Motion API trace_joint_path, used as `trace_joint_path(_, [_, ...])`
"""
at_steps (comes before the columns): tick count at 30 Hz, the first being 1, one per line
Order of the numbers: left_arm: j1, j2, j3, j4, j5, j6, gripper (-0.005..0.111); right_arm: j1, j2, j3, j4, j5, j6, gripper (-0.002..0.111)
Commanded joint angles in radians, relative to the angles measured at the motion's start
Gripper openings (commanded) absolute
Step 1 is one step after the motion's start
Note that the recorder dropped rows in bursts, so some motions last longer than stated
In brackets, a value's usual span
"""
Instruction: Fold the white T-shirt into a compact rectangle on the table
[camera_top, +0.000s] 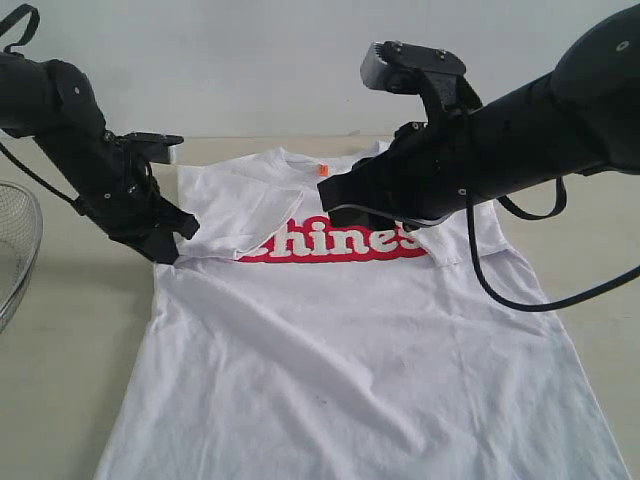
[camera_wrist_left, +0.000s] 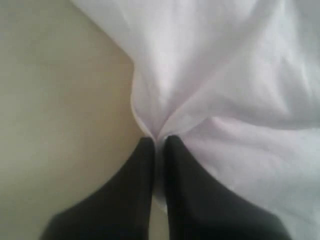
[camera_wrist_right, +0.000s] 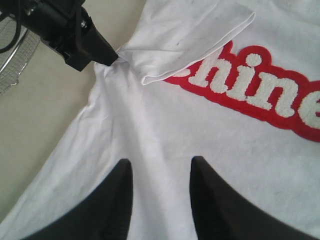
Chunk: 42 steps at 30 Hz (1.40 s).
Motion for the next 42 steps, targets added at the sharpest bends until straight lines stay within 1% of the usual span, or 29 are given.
trace_joint_path(1, [-0.001,0.001,0.004,0.018,-0.012,-0.017,0.005,0.002,-0.004,-0.002,-0.001,-0.007,-0.002,0.034])
trace_joint_path(12, [-0.001,-0.001,0.004,0.031,0.034,-0.015,0.005,0.002,-0.004,-0.002,-0.001,-0.007,-0.002,0.034])
trace_joint_path(17, [0.003,-0.003,0.004,0.019,0.011,-0.005,0.005,0.002,-0.004,-0.002,-0.001,-0.007,-0.002,0.034])
trace_joint_path(20, [0.012,-0.010,0.004,-0.043,-0.029,-0.014,0.005,0.002,-0.004,-0.002,-0.001,-0.007,-0.002,0.034])
trace_joint_path(23, [0.035,-0.010,0.004,-0.187,-0.033,0.059,0.005,0.002,-0.004,-0.002,-0.001,-0.007,-0.002,0.034])
trace_joint_path(25, [0.041,-0.010,0.004,-0.253,0.001,0.123,0.005,0.002,-0.004,-0.002,-0.001,-0.007,-0.002,0.034])
trace_joint_path(27, [0.041,-0.010,0.004,-0.254,0.023,0.166,0.005,0.002,-0.004,-0.002,-0.001,-0.007,-0.002,0.034])
trace_joint_path(31, [0.041,-0.010,0.004,-0.254,0.021,0.163,0.005,0.002,-0.004,-0.002,-0.001,-0.007,-0.002,0.034])
trace_joint_path(32, [0.041,-0.010,0.004,-0.251,0.024,0.163,0.007,0.002,-0.004,-0.002,-0.001,-0.007,-0.002,0.034])
trace_joint_path(34, [0.041,-0.010,0.004,-0.241,0.024,0.163,0.015,0.002,-0.004,-0.002,-0.001,-0.017,-0.002,0.034])
trace_joint_path(37, [0.041,-0.010,0.004,-0.223,0.026,0.163,0.040,0.002,-0.004,-0.002,-0.001,-0.031,-0.002,0.034])
trace_joint_path(39, [0.041,-0.010,0.004,-0.223,0.028,0.136,0.061,0.002,-0.004,-0.002,-0.001,-0.032,-0.002,0.034])
trace_joint_path(40, [0.041,-0.010,0.004,-0.223,0.031,0.110,0.069,0.002,-0.004,-0.002,-0.001,-0.032,-0.002,0.034])
trace_joint_path(41, [0.041,-0.010,0.004,-0.223,0.031,0.094,0.072,0.002,-0.004,-0.002,-0.001,-0.035,-0.002,0.034])
trace_joint_path(42, [0.041,-0.010,0.002,-0.223,0.031,0.096,0.068,0.002,-0.004,-0.002,-0.001,-0.036,-0.002,0.034])
